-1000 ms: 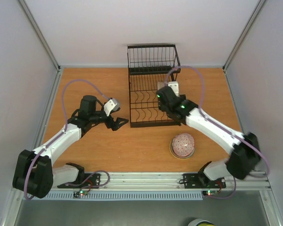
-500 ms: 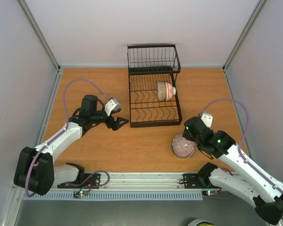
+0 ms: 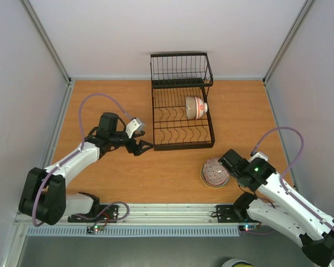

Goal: Load the bowls into the dish rack

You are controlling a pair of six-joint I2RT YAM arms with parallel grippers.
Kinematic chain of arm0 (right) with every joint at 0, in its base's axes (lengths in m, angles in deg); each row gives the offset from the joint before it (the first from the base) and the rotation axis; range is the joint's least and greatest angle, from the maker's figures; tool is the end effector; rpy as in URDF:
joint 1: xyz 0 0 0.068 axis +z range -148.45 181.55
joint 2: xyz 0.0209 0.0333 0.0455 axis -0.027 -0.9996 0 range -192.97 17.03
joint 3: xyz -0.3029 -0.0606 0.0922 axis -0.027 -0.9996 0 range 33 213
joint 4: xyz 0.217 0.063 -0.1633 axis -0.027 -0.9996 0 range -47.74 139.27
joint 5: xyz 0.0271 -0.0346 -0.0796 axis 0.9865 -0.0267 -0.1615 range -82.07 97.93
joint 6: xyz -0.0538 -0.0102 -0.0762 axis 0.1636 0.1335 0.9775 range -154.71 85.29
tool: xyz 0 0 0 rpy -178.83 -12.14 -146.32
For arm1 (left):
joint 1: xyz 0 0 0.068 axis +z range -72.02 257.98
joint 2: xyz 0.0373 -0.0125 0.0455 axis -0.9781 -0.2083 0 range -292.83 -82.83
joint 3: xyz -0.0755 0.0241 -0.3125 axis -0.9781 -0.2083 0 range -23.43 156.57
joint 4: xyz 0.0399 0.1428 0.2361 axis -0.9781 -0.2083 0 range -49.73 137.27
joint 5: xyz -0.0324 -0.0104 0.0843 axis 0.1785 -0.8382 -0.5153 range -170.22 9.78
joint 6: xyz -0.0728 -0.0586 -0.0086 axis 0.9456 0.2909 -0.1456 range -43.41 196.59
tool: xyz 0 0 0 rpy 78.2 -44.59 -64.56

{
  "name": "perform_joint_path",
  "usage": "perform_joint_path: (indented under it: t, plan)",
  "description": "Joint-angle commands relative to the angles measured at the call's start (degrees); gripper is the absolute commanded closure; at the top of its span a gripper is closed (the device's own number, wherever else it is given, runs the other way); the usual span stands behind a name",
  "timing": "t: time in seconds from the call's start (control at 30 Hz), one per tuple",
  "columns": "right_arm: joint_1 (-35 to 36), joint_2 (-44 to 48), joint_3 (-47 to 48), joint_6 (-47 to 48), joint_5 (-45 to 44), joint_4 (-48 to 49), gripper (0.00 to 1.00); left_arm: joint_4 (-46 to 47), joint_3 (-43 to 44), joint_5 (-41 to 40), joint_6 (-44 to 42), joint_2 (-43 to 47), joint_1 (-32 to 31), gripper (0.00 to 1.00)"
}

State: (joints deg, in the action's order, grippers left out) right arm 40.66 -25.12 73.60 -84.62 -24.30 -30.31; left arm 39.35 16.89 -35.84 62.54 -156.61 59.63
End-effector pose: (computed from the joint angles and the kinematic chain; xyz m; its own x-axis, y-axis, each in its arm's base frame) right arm 0.0857 0.0117 0.2338 -0.8532 0.1406 -0.5024 0.2840 0.9330 -0.2213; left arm 0.2525 -0.1462 0.2318 -0.4332 0.3265 -0.8401 0.8537 0.4474 -0.2664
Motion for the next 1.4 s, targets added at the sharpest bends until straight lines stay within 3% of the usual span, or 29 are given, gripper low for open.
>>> perform_joint_path:
  t: [0.0, 0.23, 0.5, 0.83, 1.0, 1.1, 1.37]
  plan:
    - [0.35, -4.24, -1.19, -4.67, -1.18, 1.44, 0.21, 0.0, 1.06, 1.8, -1.23, 2.25, -0.24, 0.08]
    - [-0.01, -11.28, -5.31, -7.66, 1.86, 5.58, 0.19, -0.75, 0.63, 2.02, -2.01, 3.93, -0.42, 0.08]
    - [0.0, -11.19, -9.71, -8.76, 3.96, 9.35, 0.19, -1.06, 0.38, 2.16, -2.57, 4.34, -0.46, 0.08]
    - [0.04, -8.24, -9.84, -7.19, 5.6, 9.34, 0.2, -0.85, 0.38, 1.92, -2.85, 3.96, -0.56, 0.08]
    - [0.53, -7.3, -8.36, -13.24, 2.18, 2.71, 0.19, 0.04, 0.54, 1.49, -1.91, 3.62, -0.67, 0.08]
    - [1.27, -5.13, -6.67, -15.49, -0.51, -0.88, 0.17, -0.14, 2.29, -1.45, 0.06, 2.69, -1.78, 0.08]
    - [1.32, -5.61, 1.21, -9.06, -6.51, -2.45, 0.15, -7.01, 12.05, -15.06, 1.07, -3.01, -10.53, 0.11]
